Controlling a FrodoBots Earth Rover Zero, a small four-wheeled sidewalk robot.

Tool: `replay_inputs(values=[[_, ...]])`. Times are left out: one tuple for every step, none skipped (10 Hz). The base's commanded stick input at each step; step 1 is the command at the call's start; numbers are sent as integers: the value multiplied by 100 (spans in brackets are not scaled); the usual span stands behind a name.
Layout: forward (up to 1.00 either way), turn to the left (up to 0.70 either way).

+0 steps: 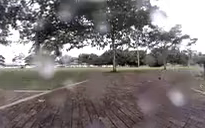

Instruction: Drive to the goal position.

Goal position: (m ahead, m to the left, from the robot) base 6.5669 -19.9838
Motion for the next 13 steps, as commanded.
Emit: replay_inputs(values=[[70, 0], [70, 0], [70, 0], [70, 0], [70, 0], [70, 0], [70, 0], [70, 0], [70, 0], [70, 0], [70, 0], [70, 0], [70, 0]])
